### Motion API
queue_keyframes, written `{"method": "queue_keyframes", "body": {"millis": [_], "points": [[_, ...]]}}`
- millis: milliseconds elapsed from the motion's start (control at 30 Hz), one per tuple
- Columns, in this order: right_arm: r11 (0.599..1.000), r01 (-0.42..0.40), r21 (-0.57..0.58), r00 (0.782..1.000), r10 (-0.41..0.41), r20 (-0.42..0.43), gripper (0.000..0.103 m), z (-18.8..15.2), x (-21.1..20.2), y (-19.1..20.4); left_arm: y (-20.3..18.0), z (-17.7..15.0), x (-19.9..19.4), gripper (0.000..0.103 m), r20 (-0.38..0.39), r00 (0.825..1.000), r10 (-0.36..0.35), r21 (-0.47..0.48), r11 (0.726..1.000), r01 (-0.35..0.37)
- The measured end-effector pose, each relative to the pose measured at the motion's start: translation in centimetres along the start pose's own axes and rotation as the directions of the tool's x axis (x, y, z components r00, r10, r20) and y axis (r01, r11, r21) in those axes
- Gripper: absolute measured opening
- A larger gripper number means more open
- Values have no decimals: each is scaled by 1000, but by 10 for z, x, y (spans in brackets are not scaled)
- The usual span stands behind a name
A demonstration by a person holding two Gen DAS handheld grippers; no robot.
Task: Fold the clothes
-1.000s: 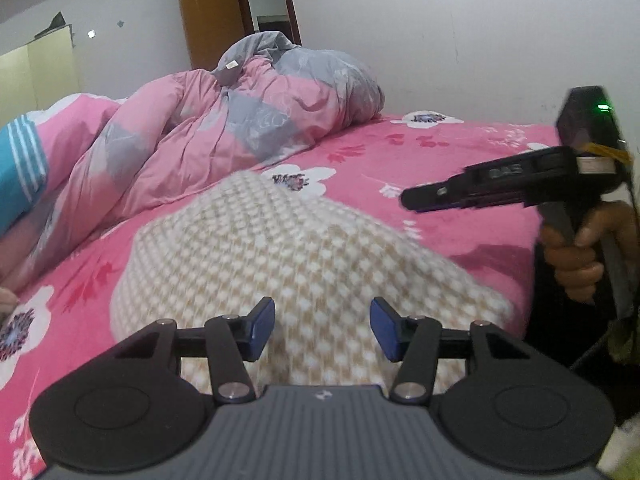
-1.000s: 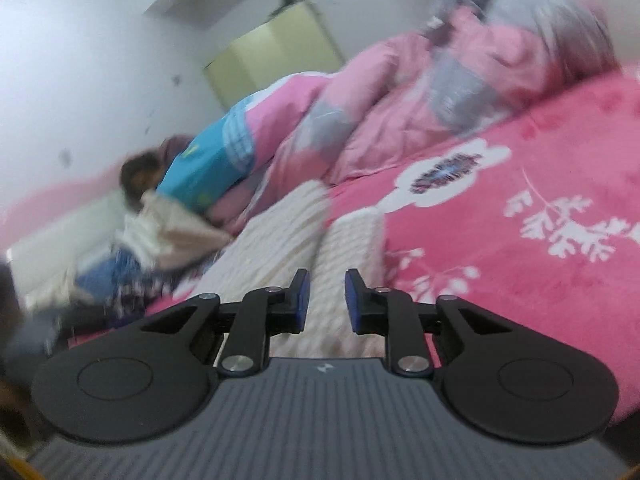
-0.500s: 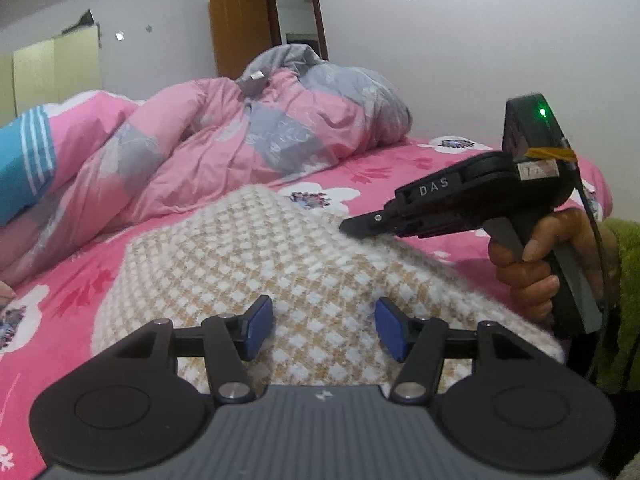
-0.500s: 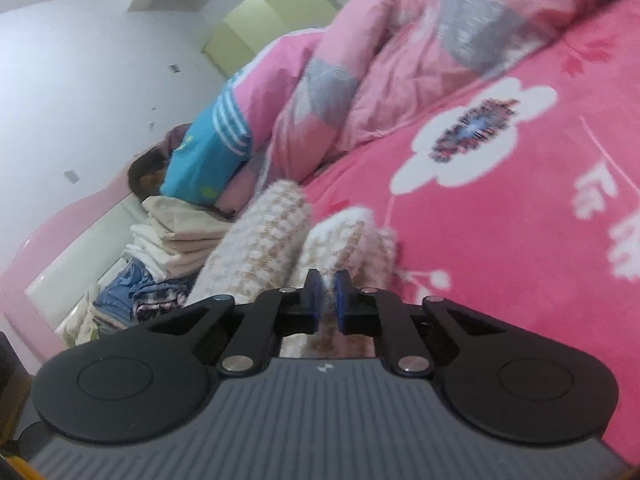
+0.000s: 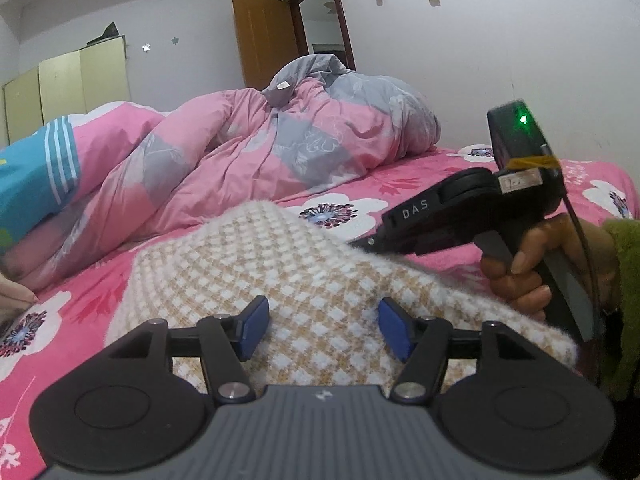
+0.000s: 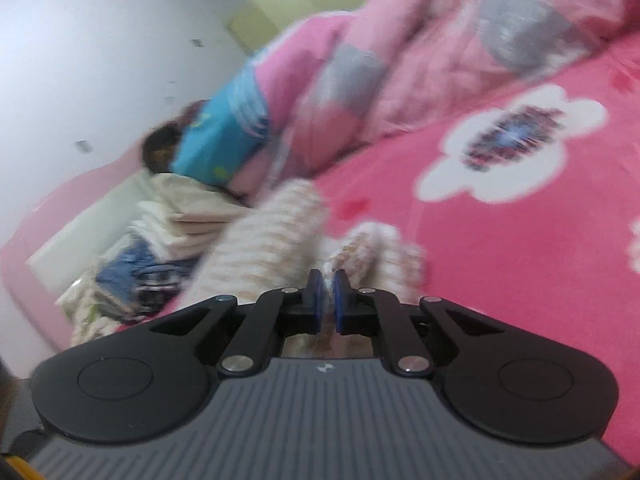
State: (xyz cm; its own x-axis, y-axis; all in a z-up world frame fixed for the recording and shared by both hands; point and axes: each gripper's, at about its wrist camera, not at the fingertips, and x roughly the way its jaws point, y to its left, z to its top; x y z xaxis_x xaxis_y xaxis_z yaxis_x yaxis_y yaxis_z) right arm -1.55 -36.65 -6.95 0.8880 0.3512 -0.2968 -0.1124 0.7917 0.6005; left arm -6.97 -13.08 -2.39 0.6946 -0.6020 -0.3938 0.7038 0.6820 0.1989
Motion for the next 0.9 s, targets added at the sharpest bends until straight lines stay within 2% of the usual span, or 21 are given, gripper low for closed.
{"method": "queue_keyframes", "body": {"millis": [67, 200, 267, 367, 433, 533, 633, 733, 800, 900], "points": [[998, -12, 68, 1000, 13, -8, 5, -1, 0, -11, 0, -1, -1, 64, 0, 1000, 0, 0, 1000, 0], [998, -12, 67, 1000, 13, -8, 5, -1, 4, -10, 0, 0, 0, 64, -9, 1000, -4, 6, 1000, 4], [995, 4, 103, 1000, -2, -27, 7, -3, 7, -18, 1, 1, 0, 64, -16, 1000, -12, 9, 1000, 12], [989, -15, 148, 1000, 15, 1, 11, -2, -5, -24, 5, 6, -4, 64, -28, 999, -28, 7, 1000, 29], [989, -4, 149, 998, -5, 61, 16, 0, -24, -26, 9, 12, -12, 64, -11, 999, -36, 12, 999, 36], [978, 23, 206, 988, -54, 145, 17, -3, -68, -36, 16, 20, -28, 64, 47, 998, -33, 28, 999, 32], [973, 51, 225, 981, -91, 173, 17, -19, -108, -35, 25, 25, -29, 64, 50, 999, -3, 28, 1000, 2], [980, 87, 177, 978, -118, 170, 17, -45, -138, -16, 38, 26, -16, 64, 12, 999, 31, 16, 999, -31], [983, 111, 146, 976, -136, 172, 16, -61, -152, -2, 48, 22, -3, 64, -40, 999, 12, -10, 1000, -13], [988, 92, 127, 977, -114, 178, 13, -76, -157, 18, 60, 11, 12, 63, -92, 995, -39, -61, 998, 33]]}}
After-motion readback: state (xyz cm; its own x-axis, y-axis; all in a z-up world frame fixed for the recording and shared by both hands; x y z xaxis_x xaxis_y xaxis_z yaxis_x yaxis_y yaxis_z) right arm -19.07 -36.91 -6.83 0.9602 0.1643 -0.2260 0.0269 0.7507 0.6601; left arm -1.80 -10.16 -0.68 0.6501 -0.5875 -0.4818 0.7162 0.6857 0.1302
